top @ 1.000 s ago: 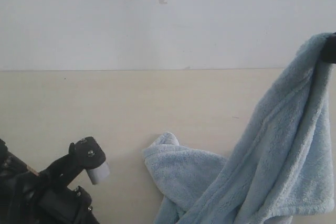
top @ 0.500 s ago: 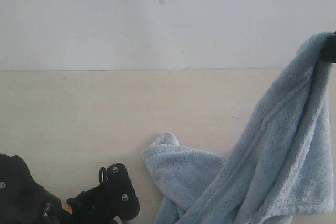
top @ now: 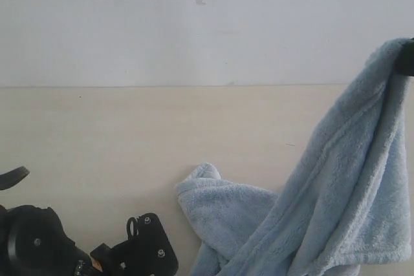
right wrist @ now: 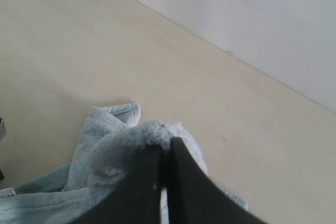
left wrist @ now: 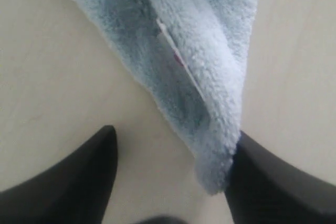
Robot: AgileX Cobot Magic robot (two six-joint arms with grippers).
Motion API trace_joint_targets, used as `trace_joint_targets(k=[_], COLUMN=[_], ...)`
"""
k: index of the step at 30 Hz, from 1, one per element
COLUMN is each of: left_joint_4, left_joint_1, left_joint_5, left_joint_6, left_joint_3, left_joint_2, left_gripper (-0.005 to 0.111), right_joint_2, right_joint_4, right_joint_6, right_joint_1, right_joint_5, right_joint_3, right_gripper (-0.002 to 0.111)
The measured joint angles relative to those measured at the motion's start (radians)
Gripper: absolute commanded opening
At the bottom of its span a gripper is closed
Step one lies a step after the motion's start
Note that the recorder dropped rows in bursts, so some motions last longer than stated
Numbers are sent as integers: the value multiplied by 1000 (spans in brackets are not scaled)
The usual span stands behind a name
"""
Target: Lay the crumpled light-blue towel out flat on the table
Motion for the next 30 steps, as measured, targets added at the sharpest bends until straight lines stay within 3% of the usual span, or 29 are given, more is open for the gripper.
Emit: trace_joint_targets(k=[17,19,23,24,30], left_joint_4=[-42,-49,-49,-49,-49], left_joint_1=[0,0,0,0,0], left_joint_5=[44,44,46,46,51], left_joint_6=[0,0,0,0,0], left_joint_3=[-41,-41,-41,-41,-41], left_joint_2=[0,0,0,0,-3], left_gripper=[53,44,9,4,4], right_joint_2=[0,0,0,0,0], right_joint_4=[0,0,0,0,0], right_joint_6=[0,0,0,0,2], right_joint_1=[0,0,0,0,0], right_joint_5=[-2,-2,-2,-2,-2], right_joint_3=[0,0,0,0,0], right_gripper=[0,0,0,0,0])
